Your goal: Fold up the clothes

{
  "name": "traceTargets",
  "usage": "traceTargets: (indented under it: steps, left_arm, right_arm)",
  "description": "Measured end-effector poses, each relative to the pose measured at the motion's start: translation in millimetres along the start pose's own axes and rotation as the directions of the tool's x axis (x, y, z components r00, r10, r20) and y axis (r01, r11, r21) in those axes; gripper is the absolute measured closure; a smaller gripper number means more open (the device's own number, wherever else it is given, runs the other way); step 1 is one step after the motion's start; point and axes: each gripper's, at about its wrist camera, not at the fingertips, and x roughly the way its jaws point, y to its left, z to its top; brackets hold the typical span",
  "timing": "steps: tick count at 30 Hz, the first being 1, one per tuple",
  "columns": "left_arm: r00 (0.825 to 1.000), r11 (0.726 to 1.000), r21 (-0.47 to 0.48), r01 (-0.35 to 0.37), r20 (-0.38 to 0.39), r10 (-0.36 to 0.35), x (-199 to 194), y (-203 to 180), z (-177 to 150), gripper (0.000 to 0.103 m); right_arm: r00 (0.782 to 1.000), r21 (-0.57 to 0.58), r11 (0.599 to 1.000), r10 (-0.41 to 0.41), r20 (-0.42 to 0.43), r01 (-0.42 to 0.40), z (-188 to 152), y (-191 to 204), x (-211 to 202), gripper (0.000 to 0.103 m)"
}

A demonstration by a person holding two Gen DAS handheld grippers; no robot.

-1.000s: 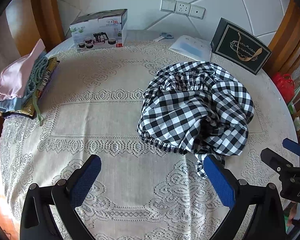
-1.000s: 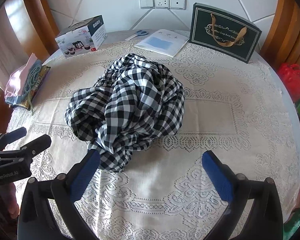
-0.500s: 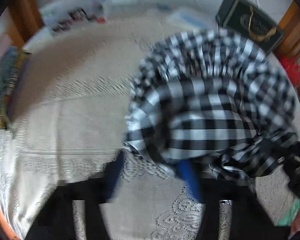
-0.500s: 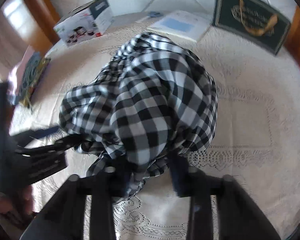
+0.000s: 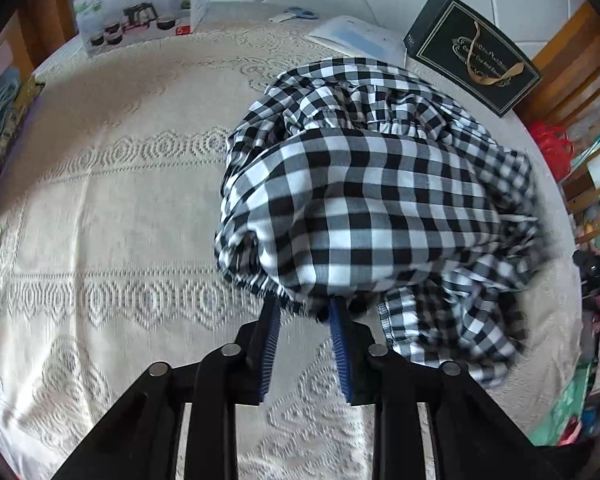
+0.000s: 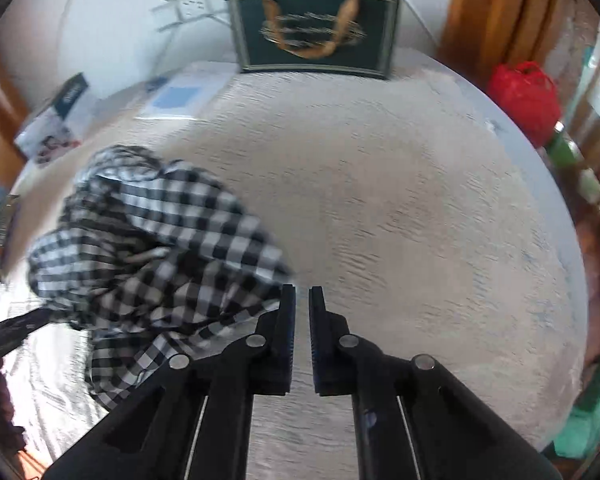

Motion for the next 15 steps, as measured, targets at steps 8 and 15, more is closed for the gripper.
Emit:
traceTargets:
  steps: [8,15]
  left_arm:
    - [0.986,0.994,-0.027,-0.102,-0.137,0.097,5.7,-0.6,-28.5,0.037]
    - [0.997,0.991,-0.114,-0.073,-0.026,0.070,-16.1,17.0,-19.0,0.036]
  right_arm:
    - [0.995,-0.049,0.994,0.098,-0.016,-0.099,-5.7,-1.6,1.8,0.032]
    - [0.960,-0.155,0.954,0.234,-0.154,-0.258,-34.3,63.7,24.5,0.002]
